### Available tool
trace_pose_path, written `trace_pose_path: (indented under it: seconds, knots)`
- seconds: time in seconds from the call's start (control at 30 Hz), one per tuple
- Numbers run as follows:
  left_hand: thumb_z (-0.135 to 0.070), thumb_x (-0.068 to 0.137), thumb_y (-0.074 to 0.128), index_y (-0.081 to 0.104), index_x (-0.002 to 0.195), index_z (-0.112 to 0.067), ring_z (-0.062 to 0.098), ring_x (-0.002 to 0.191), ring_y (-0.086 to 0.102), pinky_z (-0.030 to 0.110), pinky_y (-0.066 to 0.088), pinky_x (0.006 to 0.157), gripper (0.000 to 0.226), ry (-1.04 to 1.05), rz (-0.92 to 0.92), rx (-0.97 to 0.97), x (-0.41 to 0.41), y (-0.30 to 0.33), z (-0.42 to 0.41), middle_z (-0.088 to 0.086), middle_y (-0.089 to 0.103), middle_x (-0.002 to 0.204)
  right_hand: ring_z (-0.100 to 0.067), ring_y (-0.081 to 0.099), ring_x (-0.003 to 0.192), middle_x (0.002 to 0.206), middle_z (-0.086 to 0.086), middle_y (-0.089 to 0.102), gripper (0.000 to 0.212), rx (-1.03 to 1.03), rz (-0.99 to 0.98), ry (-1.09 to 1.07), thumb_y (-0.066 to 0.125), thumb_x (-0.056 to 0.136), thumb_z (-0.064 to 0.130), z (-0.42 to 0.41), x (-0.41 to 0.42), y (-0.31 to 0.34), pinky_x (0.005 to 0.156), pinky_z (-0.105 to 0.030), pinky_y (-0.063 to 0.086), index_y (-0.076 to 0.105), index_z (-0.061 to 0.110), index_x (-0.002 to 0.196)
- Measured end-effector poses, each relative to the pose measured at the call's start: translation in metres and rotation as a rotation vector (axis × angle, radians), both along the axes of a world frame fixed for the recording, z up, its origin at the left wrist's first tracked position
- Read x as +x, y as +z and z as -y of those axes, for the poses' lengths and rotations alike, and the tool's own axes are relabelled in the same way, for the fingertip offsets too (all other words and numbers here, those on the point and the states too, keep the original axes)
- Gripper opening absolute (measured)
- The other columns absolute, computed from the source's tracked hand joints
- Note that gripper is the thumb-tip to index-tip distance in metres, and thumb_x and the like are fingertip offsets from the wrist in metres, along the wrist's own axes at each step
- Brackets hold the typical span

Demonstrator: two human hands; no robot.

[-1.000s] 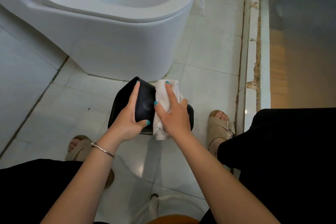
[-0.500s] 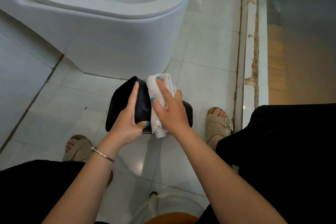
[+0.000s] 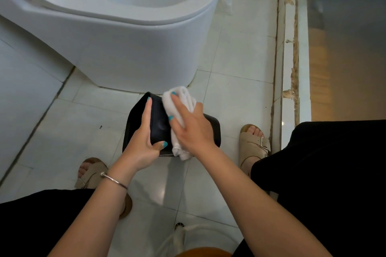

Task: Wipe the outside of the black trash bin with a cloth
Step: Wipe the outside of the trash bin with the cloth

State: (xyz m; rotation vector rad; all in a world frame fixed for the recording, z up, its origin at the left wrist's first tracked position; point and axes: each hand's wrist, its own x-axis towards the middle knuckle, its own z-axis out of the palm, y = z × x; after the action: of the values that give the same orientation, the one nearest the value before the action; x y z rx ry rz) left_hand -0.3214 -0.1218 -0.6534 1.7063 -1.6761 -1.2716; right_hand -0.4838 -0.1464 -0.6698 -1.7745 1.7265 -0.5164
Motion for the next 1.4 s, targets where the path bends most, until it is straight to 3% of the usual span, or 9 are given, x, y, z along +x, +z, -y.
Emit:
trace_pose_path:
  seconds: [0.17, 0.33, 0.4, 0.5, 0.6, 0.77, 1.0, 1.27, 1.4]
  knots:
    - [0.007, 0.083, 0.066, -0.008, 0.152, -0.039, -0.008, 0.118, 0.031, 0.016, 0.029, 0.097, 0.111, 0.017, 0.029, -0.022, -0.006, 0.005, -0.004, -0.025, 0.024, 0.135, -0.026, 0.055, 0.082, 0.124, -0.002, 0.033, 0.055, 0.007, 0.015, -0.059, 0.04, 0.095, 0.048, -0.002, -0.011, -0.007, 0.07, -0.034, 0.049, 0.013, 0.06, 0.142]
    - [0.005, 0.082, 0.069, -0.003, 0.149, -0.052, -0.002, 0.133, 0.023, 0.026, 0.031, 0.107, 0.113, 0.058, 0.038, -0.03, 0.001, 0.008, -0.003, -0.026, 0.02, 0.146, -0.026, 0.054, 0.079, 0.127, -0.003, 0.032, 0.052, 0.227, -0.026, -0.299, 0.035, 0.096, 0.05, -0.002, -0.046, -0.037, 0.072, -0.034, 0.047, 0.011, 0.062, 0.141]
    - [0.006, 0.082, 0.068, -0.003, 0.149, -0.052, -0.002, 0.131, 0.025, 0.027, 0.034, 0.106, 0.114, 0.065, 0.045, -0.02, -0.002, 0.009, -0.004, -0.026, 0.021, 0.145, -0.025, 0.05, 0.074, 0.127, -0.004, 0.032, 0.052, 0.261, -0.044, -0.315, 0.035, 0.097, 0.048, -0.001, -0.048, -0.038, 0.068, -0.032, 0.043, 0.013, 0.059, 0.142]
    - [0.008, 0.082, 0.067, -0.003, 0.151, -0.047, -0.001, 0.121, 0.035, 0.023, 0.035, 0.096, 0.113, 0.067, 0.067, -0.027, -0.009, 0.011, -0.003, -0.02, 0.031, 0.136, -0.028, 0.054, 0.084, 0.131, -0.005, 0.03, 0.054, 0.17, -0.04, -0.218, 0.039, 0.096, 0.046, 0.002, -0.031, -0.023, 0.07, -0.03, 0.041, 0.016, 0.056, 0.144]
    - [0.008, 0.081, 0.067, -0.004, 0.153, -0.039, 0.017, 0.109, 0.053, 0.022, 0.035, 0.086, 0.111, 0.035, 0.098, -0.029, -0.016, 0.009, -0.002, -0.002, 0.05, 0.127, -0.025, 0.049, 0.083, 0.126, -0.004, 0.031, 0.056, 0.04, 0.016, -0.063, 0.042, 0.095, 0.046, 0.004, -0.007, 0.002, 0.072, -0.031, 0.042, 0.016, 0.056, 0.144]
    - [0.007, 0.08, 0.068, -0.003, 0.153, -0.039, 0.002, 0.108, 0.041, 0.021, 0.034, 0.089, 0.111, 0.019, 0.094, -0.038, -0.016, 0.009, -0.001, -0.013, 0.038, 0.123, -0.024, 0.05, 0.079, 0.123, -0.002, 0.034, 0.056, 0.001, 0.053, -0.093, 0.04, 0.095, 0.049, 0.002, -0.01, -0.003, 0.07, -0.033, 0.045, 0.013, 0.059, 0.142]
    - [0.006, 0.084, 0.066, -0.005, 0.15, -0.049, -0.005, 0.122, 0.03, 0.021, 0.033, 0.097, 0.111, 0.049, 0.052, -0.019, -0.011, 0.011, -0.001, -0.027, 0.025, 0.137, -0.023, 0.049, 0.072, 0.126, -0.001, 0.033, 0.052, 0.275, 0.003, -0.363, 0.035, 0.096, 0.049, 0.001, -0.054, -0.043, 0.071, -0.032, 0.042, 0.012, 0.062, 0.14]
    - [0.006, 0.079, 0.07, -0.003, 0.15, -0.044, -0.006, 0.131, 0.031, 0.018, 0.03, 0.104, 0.114, 0.023, 0.022, -0.039, 0.0, 0.005, 0.0, -0.023, 0.025, 0.147, -0.026, 0.055, 0.083, 0.12, 0.001, 0.031, 0.056, 0.052, 0.094, -0.03, 0.046, 0.091, 0.049, 0.008, -0.002, -0.001, 0.073, -0.035, 0.049, 0.019, 0.063, 0.139]
    - [0.004, 0.078, 0.074, 0.002, 0.148, -0.049, -0.001, 0.139, 0.03, 0.027, 0.03, 0.112, 0.113, 0.003, -0.003, -0.045, 0.011, 0.003, 0.002, -0.023, 0.027, 0.151, -0.022, 0.054, 0.083, 0.116, 0.005, 0.032, 0.058, -0.008, 0.093, -0.044, 0.047, 0.09, 0.051, 0.001, -0.005, -0.008, 0.071, -0.033, 0.049, 0.016, 0.067, 0.137]
